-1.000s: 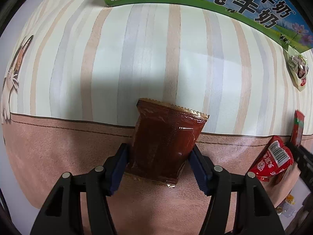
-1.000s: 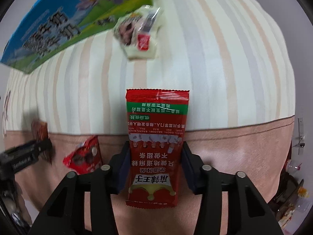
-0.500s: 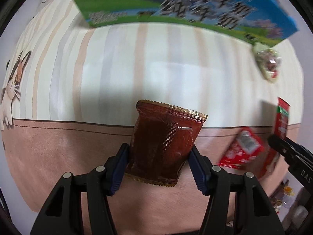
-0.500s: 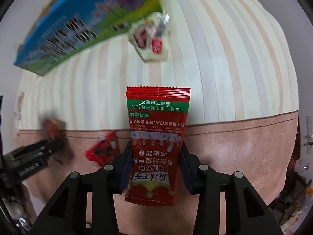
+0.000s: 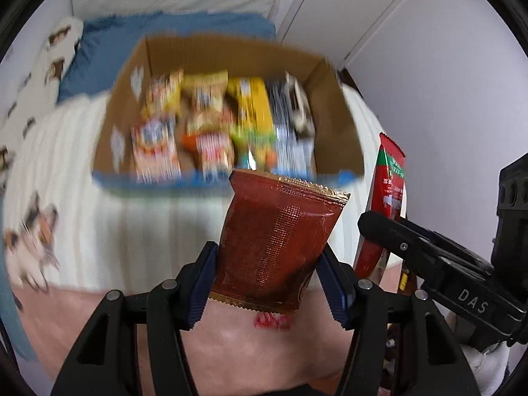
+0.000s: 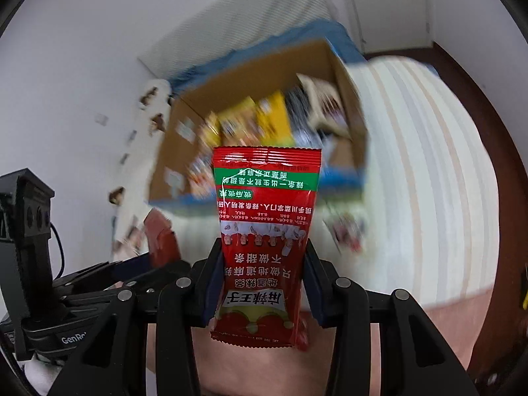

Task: Organize snacks
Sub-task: 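Carry both packets into the box and open both tools, then withdraw both tools and lower them toward the last snacks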

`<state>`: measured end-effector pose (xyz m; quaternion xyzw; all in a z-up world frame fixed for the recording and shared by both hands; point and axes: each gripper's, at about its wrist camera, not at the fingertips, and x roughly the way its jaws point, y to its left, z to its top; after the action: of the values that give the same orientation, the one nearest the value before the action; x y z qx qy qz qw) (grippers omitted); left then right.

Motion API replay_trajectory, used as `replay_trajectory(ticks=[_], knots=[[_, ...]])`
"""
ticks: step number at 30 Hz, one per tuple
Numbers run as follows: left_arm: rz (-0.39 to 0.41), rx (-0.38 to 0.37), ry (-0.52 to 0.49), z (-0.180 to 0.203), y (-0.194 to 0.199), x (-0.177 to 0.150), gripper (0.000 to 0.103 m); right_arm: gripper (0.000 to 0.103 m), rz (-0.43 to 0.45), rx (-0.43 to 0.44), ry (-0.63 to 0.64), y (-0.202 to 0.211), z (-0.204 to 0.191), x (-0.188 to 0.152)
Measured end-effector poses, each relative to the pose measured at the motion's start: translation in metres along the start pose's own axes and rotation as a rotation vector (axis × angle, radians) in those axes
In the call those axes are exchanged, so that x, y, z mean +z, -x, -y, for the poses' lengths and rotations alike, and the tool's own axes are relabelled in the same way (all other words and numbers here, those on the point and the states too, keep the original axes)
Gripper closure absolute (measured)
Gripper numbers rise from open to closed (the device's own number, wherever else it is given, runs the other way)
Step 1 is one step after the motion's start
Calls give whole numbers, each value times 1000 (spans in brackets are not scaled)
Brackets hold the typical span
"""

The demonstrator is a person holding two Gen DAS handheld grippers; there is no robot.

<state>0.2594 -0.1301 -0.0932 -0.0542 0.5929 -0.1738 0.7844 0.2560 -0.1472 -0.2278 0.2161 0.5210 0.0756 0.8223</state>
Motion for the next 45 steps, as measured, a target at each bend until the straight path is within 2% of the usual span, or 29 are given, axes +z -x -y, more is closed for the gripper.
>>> replay_trajectory(ticks=[3, 5, 9, 13, 18, 26, 28, 29, 31, 32, 33, 36, 37, 41, 45], knots=[[6, 31, -2, -8, 3, 42, 46, 57, 23, -26, 40, -2, -8, 43], [-6, 70, 6, -27, 3, 67, 46, 57, 29, -70, 55, -12, -10, 71], [-85, 133, 25, -60, -27, 111, 46, 57, -14, -156, 63, -48, -3, 114], [-191, 191, 60, -95, -65, 133, 46, 57, -69, -205, 43, -84, 6, 138], [-296, 199, 117, -122, -107, 135, 46, 57, -128, -232, 25, -118, 22, 147], [-392, 92, 181, -132, -143, 126, 45, 57, -199, -243, 2, -145, 40, 138], [-452, 62, 210, -135, -154, 119, 45, 53, -259, -244, -17, -154, 45, 135], [-465, 44, 218, -135, -156, 117, 44, 41, -280, -255, -14, -158, 45, 133], [-452, 56, 198, -133, -156, 117, 33, 19, -283, -260, -1, -158, 44, 131], [-434, 76, 178, -131, -153, 118, 29, 17, -288, -263, 4, -158, 43, 129], [-427, 81, 173, -129, -152, 118, 19, 17, -293, -268, 10, -159, 41, 127], [-412, 83, 180, -125, -148, 121, 14, 9, -293, -268, 18, -158, 36, 125], [-405, 97, 174, -124, -146, 122, 9, 9, -295, -274, 23, -157, 34, 124], [-371, 109, 168, -117, -135, 136, 7, 8, -290, -272, 12, -154, 34, 122], [-307, 162, 135, -108, -116, 136, 7, 6, -284, -272, 12, -150, 33, 120]])
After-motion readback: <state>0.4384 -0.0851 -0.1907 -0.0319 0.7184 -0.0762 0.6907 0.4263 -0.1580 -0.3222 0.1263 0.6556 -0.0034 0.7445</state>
